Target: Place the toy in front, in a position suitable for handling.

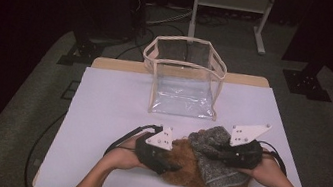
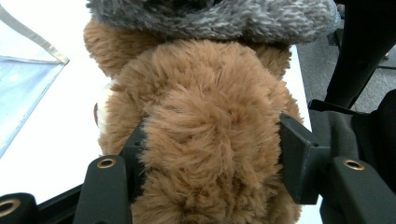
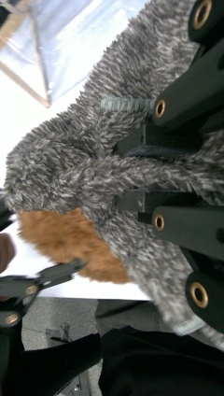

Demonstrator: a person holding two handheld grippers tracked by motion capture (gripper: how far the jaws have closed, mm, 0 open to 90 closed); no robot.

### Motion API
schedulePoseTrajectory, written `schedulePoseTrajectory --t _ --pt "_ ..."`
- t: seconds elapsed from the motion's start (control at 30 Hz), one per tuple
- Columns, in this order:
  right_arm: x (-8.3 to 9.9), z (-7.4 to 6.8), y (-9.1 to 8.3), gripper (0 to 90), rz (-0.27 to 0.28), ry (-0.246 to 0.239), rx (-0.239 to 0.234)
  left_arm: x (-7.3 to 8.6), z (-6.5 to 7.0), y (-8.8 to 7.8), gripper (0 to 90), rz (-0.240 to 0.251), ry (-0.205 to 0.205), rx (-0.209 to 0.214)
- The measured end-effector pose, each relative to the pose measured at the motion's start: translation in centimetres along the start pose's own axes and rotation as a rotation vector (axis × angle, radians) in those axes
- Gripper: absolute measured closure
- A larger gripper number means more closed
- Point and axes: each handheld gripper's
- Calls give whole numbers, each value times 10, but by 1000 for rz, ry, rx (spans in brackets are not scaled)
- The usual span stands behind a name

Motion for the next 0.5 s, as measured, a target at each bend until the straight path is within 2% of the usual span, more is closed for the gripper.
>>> schedulePoseTrajectory --t 0.13,0.17,0.23,0.33,0.37,0.5 --pt "-12 -5 1 756 25 -25 -2 -3 -1 4 394 -1 8 7" --pt "-22 -9 6 755 32 -52 -9 -5 -1 7 394 2 12 12" --pt "-24 -11 13 756 13 -71 -14 -6 -1 8 392 0 16 12" --pt "-19 -9 18 756 -6 -65 -14 -3 -1 7 376 10 10 10" --pt "-11 -6 17 760 -24 -52 -8 -1 -1 4 363 18 5 5" --pt "-1 -1 14 764 -32 -24 -7 2 -2 -3 334 21 10 -1"
Point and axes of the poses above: each handheld gripper's, and its own axes: y roughly forward along the jaws, x roughly out of its underside, z roughly to its right, and after that the axes turned 14 degrees about x, right-handed
